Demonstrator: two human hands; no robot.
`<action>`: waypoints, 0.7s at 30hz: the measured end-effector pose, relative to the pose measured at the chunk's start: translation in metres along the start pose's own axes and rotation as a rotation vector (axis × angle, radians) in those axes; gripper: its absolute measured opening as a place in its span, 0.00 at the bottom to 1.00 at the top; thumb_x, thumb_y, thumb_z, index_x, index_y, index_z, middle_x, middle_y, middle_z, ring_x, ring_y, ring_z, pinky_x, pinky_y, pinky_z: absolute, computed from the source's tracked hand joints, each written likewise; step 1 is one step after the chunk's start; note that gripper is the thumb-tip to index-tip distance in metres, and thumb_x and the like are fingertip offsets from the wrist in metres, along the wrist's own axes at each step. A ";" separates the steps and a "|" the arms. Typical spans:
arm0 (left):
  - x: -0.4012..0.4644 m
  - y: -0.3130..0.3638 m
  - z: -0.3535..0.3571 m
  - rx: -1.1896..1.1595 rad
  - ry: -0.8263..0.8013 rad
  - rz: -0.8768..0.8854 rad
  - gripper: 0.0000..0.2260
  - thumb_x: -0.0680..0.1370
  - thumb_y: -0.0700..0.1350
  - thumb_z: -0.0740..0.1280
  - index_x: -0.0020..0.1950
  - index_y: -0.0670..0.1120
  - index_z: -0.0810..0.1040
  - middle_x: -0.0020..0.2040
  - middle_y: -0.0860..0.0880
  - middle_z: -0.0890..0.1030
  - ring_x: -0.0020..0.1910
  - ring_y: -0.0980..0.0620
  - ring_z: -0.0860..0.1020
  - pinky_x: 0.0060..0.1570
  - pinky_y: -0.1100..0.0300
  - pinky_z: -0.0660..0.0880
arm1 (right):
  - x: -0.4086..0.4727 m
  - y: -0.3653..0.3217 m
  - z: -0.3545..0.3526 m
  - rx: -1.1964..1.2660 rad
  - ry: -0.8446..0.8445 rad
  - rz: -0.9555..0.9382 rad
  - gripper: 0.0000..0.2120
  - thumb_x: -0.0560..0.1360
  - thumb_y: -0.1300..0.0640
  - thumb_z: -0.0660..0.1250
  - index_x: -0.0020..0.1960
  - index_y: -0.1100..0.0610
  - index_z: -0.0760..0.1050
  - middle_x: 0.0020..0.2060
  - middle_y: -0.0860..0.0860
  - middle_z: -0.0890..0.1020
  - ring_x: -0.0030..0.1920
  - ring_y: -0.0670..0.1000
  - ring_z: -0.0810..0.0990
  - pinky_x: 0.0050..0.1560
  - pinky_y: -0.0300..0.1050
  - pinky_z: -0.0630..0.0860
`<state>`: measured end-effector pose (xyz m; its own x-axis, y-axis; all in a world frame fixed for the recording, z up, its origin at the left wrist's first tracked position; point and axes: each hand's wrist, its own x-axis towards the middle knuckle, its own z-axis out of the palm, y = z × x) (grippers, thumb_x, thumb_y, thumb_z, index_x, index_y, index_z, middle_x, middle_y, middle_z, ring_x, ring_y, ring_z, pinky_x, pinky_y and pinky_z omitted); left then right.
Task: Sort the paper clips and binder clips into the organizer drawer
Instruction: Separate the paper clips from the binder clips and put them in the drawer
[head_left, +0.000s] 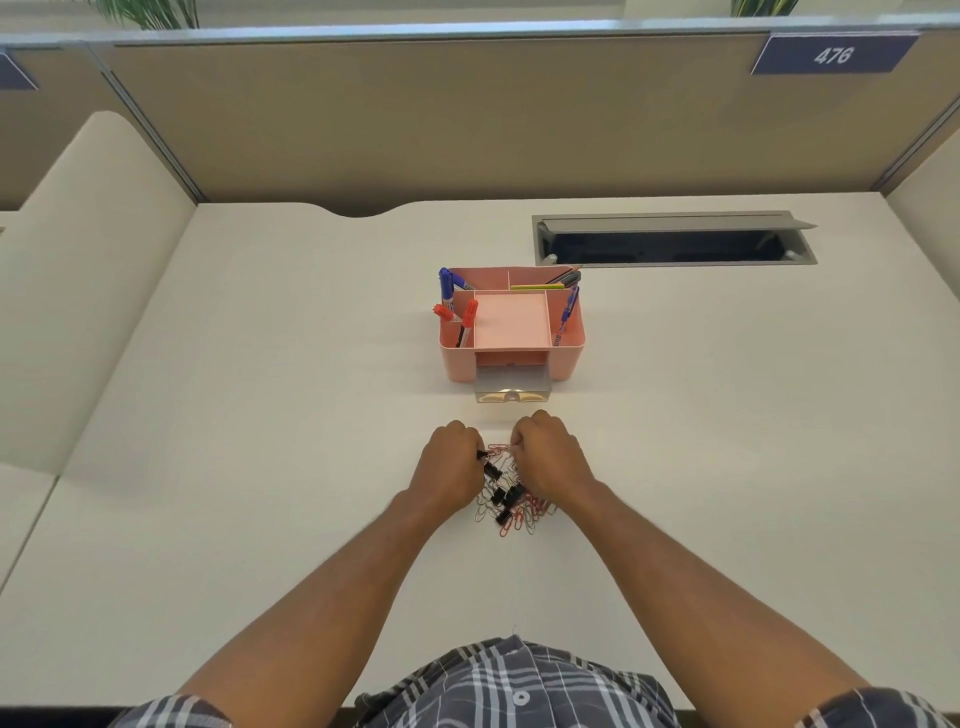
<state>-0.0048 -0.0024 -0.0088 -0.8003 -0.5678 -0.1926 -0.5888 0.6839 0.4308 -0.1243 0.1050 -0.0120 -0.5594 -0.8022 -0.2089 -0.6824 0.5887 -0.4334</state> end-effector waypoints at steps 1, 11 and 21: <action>-0.001 0.001 -0.001 -0.009 -0.004 -0.001 0.06 0.75 0.37 0.65 0.49 0.43 0.80 0.49 0.45 0.78 0.49 0.45 0.75 0.47 0.53 0.74 | 0.000 0.001 -0.001 0.007 -0.011 -0.011 0.03 0.78 0.57 0.62 0.47 0.53 0.75 0.49 0.51 0.75 0.50 0.54 0.73 0.50 0.53 0.75; -0.010 -0.001 -0.004 -0.086 0.034 0.046 0.12 0.77 0.34 0.62 0.56 0.44 0.79 0.51 0.46 0.78 0.50 0.46 0.76 0.48 0.58 0.73 | 0.001 0.018 -0.008 0.295 -0.033 0.110 0.07 0.76 0.63 0.63 0.42 0.53 0.74 0.38 0.46 0.79 0.40 0.49 0.77 0.41 0.47 0.75; -0.008 -0.002 -0.010 -0.200 0.154 0.006 0.12 0.79 0.35 0.61 0.60 0.43 0.78 0.55 0.45 0.80 0.54 0.47 0.77 0.55 0.55 0.74 | -0.005 0.018 -0.010 0.392 -0.021 0.137 0.08 0.77 0.63 0.64 0.41 0.52 0.75 0.39 0.46 0.80 0.40 0.48 0.78 0.40 0.44 0.74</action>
<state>0.0038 -0.0039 0.0008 -0.7680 -0.6377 -0.0592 -0.5376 0.5916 0.6008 -0.1383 0.1208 -0.0102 -0.6205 -0.7229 -0.3039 -0.3689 0.6110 -0.7004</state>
